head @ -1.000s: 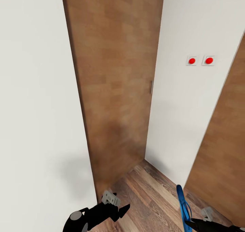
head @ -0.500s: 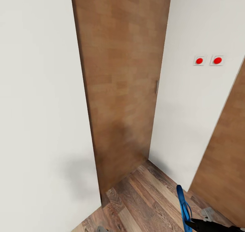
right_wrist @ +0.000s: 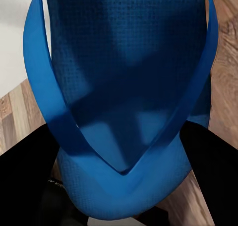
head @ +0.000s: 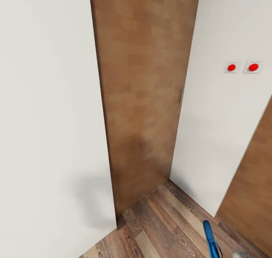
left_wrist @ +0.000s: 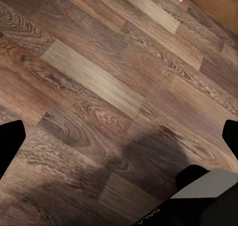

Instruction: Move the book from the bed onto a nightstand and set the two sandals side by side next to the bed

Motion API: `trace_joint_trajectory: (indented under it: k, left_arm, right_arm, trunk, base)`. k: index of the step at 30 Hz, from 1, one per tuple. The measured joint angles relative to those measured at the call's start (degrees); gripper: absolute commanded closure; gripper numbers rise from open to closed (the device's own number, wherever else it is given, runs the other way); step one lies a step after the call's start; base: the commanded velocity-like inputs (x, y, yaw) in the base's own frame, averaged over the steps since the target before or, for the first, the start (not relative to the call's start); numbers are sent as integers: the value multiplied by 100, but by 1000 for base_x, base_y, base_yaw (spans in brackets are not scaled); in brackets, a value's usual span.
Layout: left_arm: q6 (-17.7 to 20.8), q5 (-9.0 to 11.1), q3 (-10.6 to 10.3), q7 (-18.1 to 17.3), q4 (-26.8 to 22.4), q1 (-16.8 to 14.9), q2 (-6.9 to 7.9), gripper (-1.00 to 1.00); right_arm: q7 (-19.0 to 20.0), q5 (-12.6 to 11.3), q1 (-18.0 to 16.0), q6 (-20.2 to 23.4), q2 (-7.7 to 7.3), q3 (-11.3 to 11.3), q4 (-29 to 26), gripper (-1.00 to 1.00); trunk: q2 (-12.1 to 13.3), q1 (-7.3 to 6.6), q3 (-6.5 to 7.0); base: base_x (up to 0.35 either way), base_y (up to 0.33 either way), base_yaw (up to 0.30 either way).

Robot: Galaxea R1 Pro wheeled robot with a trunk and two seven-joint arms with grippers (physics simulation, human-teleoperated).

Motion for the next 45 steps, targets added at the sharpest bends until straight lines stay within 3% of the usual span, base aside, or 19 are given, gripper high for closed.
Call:
trace_joint_trajectory:
  k: [10, 12, 15, 18, 24, 38, 45]
  left_arm:
    - [-22, -16, -25, 634, 9, 0, -17, -100]
    - [-22, -23, -39, 678, 10, 0, -28, -100]
    - [-22, -24, -45, 701, 10, 0, -36, -100]
    - [-22, -24, -51, 706, 9, 0, -43, -100]
    - [-23, -27, -58, 709, 13, -1, -58, -100]
    - [-23, -32, -64, 709, 12, -1, -62, -100]
    - [-22, -32, -62, 708, 12, 0, -61, -100]
  right_arm:
    - [1, -8, 0, -11, 2, -5, 8, 100]
    - [0, -2, 0, -11, 65, 9, 8, 100]
    - [2, 1, 0, -12, 209, 8, 8, 100]
    - [2, 1, 0, -11, 249, 2, 8, 100]
    - [3, -2, 1, -13, 268, -8, 8, 100]
    - [1, 0, 1, -14, 286, 4, 8, 100]
    - [-19, 0, 0, -14, 297, -3, 8, 100]
  trunk:
    - [0, 0, -10]
    - [0, 0, -14]
    - [0, 0, -21]
    - [0, 0, -27]
    - [0, 1, -31]
    - [0, 4, -32]
    - [0, 1, -32]
  base:
    - [0, 0, 235]
    - [0, 0, 249]
    - [0, 0, 250]
    - [0, 0, 245]
    - [-50, 0, 80]
    - [-317, 0, 7]
    - [-185, 0, 216]
